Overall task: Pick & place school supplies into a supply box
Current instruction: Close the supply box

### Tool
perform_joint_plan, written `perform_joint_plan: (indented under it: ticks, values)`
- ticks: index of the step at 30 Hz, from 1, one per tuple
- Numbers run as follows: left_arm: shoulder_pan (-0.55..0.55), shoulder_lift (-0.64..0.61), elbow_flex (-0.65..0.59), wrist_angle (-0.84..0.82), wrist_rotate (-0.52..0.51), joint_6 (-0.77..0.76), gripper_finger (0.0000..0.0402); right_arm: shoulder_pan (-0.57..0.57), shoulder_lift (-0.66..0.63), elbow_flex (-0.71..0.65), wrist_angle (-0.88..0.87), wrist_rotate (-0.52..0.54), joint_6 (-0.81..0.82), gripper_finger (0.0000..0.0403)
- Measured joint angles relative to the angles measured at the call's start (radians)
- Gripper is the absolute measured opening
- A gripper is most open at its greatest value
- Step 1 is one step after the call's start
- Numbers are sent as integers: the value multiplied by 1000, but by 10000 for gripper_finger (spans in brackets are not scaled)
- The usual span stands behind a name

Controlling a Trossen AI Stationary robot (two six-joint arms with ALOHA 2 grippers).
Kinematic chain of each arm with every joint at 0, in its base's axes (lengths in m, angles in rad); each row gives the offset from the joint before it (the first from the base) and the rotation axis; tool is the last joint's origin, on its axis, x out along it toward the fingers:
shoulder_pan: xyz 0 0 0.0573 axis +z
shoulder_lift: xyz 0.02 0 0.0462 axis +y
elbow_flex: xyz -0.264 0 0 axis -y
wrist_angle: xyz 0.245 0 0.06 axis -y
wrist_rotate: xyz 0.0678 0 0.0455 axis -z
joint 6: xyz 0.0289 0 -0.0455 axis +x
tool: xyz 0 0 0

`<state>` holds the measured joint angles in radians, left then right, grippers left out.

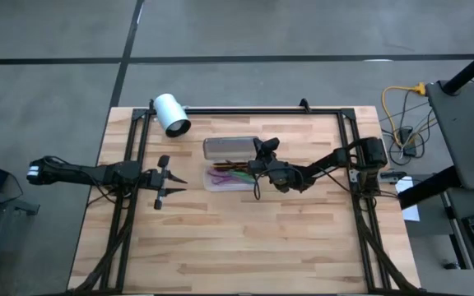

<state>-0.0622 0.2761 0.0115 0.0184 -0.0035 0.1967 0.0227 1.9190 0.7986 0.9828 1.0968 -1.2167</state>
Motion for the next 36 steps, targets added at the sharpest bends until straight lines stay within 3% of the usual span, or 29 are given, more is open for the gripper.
perform_joint_plan:
  ticks: [36]
  values:
    - [0,0,0,0,0,0,86,100,-32,32,-4,3,-88,9]
